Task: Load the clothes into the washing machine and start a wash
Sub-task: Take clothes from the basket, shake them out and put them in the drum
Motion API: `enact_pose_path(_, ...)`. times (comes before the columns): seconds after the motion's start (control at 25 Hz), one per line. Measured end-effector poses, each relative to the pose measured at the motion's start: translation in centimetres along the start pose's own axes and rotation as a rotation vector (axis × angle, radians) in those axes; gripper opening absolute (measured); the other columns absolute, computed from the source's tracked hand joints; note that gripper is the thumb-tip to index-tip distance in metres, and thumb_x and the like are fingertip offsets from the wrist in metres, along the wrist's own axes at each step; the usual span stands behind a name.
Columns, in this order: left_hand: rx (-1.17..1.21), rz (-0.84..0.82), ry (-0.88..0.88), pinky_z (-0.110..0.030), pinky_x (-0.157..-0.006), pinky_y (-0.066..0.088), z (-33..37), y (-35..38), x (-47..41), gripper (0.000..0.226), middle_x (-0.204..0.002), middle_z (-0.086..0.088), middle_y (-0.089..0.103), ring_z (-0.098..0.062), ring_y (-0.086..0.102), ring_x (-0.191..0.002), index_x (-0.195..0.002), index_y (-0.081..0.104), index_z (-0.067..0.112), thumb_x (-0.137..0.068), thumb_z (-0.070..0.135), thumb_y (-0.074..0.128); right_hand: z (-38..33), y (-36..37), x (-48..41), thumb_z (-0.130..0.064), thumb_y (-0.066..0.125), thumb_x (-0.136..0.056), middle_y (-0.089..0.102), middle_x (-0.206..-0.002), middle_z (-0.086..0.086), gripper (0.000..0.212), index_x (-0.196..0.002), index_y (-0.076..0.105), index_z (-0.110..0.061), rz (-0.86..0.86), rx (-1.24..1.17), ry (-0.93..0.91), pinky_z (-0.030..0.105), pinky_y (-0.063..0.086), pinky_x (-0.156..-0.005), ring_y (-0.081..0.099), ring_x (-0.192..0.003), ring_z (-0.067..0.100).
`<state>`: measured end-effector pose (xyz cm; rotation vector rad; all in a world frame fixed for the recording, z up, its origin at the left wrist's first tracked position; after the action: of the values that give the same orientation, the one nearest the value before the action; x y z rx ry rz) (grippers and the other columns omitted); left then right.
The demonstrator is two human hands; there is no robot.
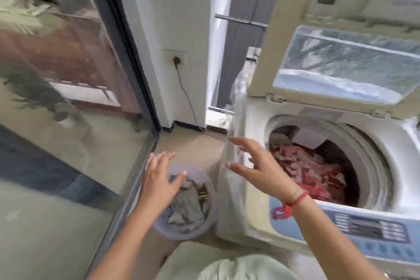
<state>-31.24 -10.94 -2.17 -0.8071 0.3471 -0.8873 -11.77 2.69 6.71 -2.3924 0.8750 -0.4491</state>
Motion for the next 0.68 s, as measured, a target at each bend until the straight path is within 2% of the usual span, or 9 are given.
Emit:
enact_pose_path(0.08, -0.037, 0.014, -0.090, -0.041, -0.114, 0.019, -6.6, -3.0, 1.1, 0.056, -0.133, -0.011, 0.049, -0.034, 0.028, -0.136, -0.126, 0.053, 0.015, -0.079, 0.045, 0.061, -2.6, 5.1, -1.9, -0.033, 0.068, -0.083, 0.044, -0.127, -0.014, 0.054, -0.132, 0.046, -0.028, -0.075, -0.004, -0.011, 0.023, 0.037, -0.100, 0.044, -0.120, 0.005)
enact_pose_path(0.2, -0.088, 0.003, -0.207, -0.039, -0.115, 0.016, -13.3, -5.4, 1.9, 0.053, -0.133, -0.014, 0.048, -0.036, 0.027, -0.136, -0.127, 0.052, 0.012, -0.081, 0.034, 0.066, -4.6, 10.6, -5.2, -0.032, 0.067, -0.084, 0.044, -0.129, -0.008, 0.057, -0.135, 0.044, -0.024, -0.100, 0.059, -0.016, 0.029, 0.039, -0.101, 0.045, -0.118, 0.008)
enact_pose_path(0.32, -0.141, -0.079, -0.271, -0.037, -0.114, 0.016, -18.2, -5.5, 1.3, 0.055, -0.136, -0.015, 0.045, -0.036, 0.024, -0.137, -0.131, 0.049, 0.013, -0.082, 0.033, 0.066, -3.9, 15.2, -8.0, -0.029, 0.067, -0.085, 0.044, -0.133, 0.003, 0.056, -0.135, 0.044, -0.020, -0.122, 0.099, 0.095, 0.032, 0.039, -0.102, 0.046, -0.120, 0.019)
enact_pose_path(0.48, -0.154, -0.240, -0.283, -0.036, -0.114, 0.018, -23.1, -1.6, 0.2, 0.058, -0.138, -0.013, 0.042, -0.035, 0.023, -0.138, -0.133, 0.044, 0.013, -0.083, 0.034, 0.064, 2.0, 21.2, -10.2, -0.023, 0.066, -0.085, 0.046, -0.133, 0.011, 0.055, -0.135, 0.044, -0.016, -0.204, 0.159, 0.290, 0.028, 0.035, -0.099, 0.047, -0.121, 0.024)
enact_pose_path(0.6, -0.143, -0.326, -0.353, -0.034, -0.109, 0.025, -26.0, 2.2, -0.7, 0.058, -0.136, -0.014, 0.041, -0.030, 0.029, -0.134, -0.135, 0.041, 0.012, -0.085, 0.033, 0.063, 8.0, 24.8, -11.0, -0.014, 0.066, -0.083, 0.049, -0.130, 0.017, 0.056, -0.135, 0.044, -0.009, -0.209, 0.176, 0.428, 0.031, 0.037, -0.097, 0.047, -0.121, 0.030)
enact_pose_path(0.68, -0.141, -0.376, -0.398, -0.036, -0.106, 0.031, -28.4, 5.5, -1.7, 0.057, -0.135, -0.013, 0.041, -0.030, 0.032, -0.131, -0.135, 0.039, 0.013, -0.086, 0.033, 0.061, 12.4, 27.3, -11.6, -0.005, 0.063, -0.082, 0.055, -0.122, 0.021, 0.048, -0.128, 0.049, -0.001, -0.191, 0.167, 0.533, 0.031, 0.040, -0.089, 0.052, -0.115, 0.034)
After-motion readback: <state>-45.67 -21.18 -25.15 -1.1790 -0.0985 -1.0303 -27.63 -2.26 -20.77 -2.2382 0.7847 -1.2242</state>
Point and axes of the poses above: each hand's wrist, its own x-axis away from the middle knuckle, its own y-axis out of the palm, z = x × y, the point moved 3 cm from there along -x, towards the middle knuckle
